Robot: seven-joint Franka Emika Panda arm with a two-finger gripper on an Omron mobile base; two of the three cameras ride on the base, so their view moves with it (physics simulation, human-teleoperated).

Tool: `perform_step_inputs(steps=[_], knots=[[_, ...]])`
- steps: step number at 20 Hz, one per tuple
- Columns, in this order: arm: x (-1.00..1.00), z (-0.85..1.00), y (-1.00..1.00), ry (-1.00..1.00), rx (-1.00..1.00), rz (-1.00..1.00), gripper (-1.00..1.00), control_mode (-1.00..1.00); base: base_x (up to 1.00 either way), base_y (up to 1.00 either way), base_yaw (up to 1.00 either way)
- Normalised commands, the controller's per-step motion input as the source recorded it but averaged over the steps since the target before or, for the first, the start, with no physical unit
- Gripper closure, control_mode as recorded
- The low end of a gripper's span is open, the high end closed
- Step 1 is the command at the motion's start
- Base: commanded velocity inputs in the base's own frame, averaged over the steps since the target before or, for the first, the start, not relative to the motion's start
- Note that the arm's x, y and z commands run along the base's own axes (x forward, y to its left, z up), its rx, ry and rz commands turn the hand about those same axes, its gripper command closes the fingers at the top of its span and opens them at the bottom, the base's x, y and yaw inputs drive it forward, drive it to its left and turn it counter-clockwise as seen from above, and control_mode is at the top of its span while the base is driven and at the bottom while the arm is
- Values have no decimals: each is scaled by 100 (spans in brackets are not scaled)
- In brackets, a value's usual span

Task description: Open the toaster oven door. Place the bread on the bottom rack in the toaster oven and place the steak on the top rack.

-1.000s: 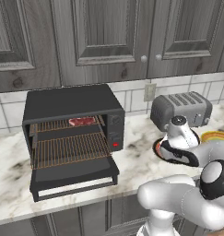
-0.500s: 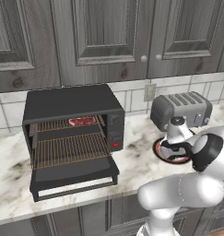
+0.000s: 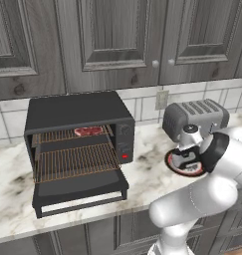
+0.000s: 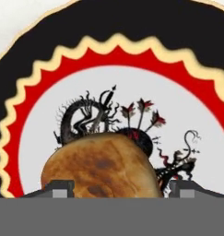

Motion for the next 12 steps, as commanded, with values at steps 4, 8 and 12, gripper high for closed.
perform_step_inputs(steps=[4, 8, 12], knots=[[0, -9, 0, 0, 0, 0, 100, -100, 0, 0, 0], [0, -11, 0, 7, 0, 0, 100, -100, 0, 0, 0], [-1, 12, 0, 4, 1, 0, 100, -100, 0, 0, 0]])
